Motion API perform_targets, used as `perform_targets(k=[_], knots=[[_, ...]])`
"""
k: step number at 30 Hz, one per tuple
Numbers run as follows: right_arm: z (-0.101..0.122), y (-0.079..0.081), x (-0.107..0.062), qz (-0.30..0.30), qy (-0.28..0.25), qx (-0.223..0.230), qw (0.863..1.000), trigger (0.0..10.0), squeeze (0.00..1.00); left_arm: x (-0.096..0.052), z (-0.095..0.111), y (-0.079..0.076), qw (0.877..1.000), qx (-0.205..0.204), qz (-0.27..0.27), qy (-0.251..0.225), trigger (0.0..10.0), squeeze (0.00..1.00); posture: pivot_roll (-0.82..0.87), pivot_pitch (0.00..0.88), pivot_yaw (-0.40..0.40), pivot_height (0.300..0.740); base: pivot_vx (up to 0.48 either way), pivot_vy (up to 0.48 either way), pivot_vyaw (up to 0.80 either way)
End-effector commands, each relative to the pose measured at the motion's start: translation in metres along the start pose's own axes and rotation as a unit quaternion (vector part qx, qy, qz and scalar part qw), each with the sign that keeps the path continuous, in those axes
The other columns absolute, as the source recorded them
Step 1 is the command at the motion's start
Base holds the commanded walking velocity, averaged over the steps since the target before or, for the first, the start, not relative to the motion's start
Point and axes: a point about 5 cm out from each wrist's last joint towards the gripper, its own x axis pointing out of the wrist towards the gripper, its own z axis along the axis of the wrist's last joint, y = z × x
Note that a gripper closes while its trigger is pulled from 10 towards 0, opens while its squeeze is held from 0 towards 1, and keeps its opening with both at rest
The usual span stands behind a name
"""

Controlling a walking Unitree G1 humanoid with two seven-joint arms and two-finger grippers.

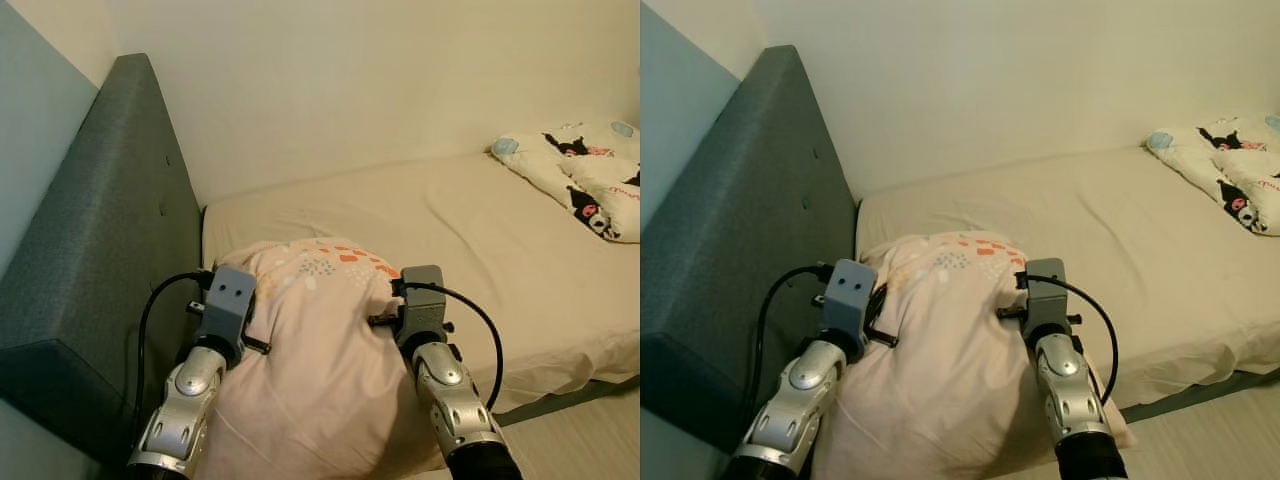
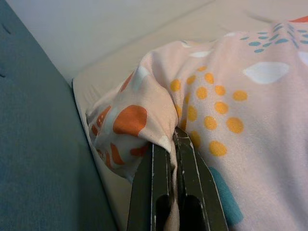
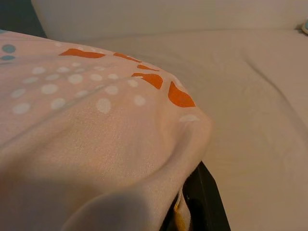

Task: Clean up the room

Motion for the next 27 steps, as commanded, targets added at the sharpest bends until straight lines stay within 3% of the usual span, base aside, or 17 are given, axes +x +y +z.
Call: perform_targets(k=[1,7,27], knots=[[0.0091,0.01,0.001,0.017,-0.024,0.0,1.0,10.0,0.0,0.0028,0.0122,-0.0045,1.0,0.0,-0.011,-0.026,10.0,0.0,-0.05,0.068,0.047,0.739,0.0,0.0,0.0],[0.0129,0.0086,0.0025,0.016,-0.031,-0.015,0.999,10.0,0.0,0.0041,0.0134,-0.004,1.0,0.008,-0.004,-0.027,10.0,0.0,-0.06,0.066,0.047,0.739,0.0,0.0,0.0],[0.0164,0.0036,0.0055,0.012,-0.034,-0.027,0.999,10.0,0.0,0.0056,0.0106,-0.003,1.0,0.017,0.005,-0.013,10.0,0.0,-0.06,0.069,0.047,0.739,0.0,-0.474,0.79]])
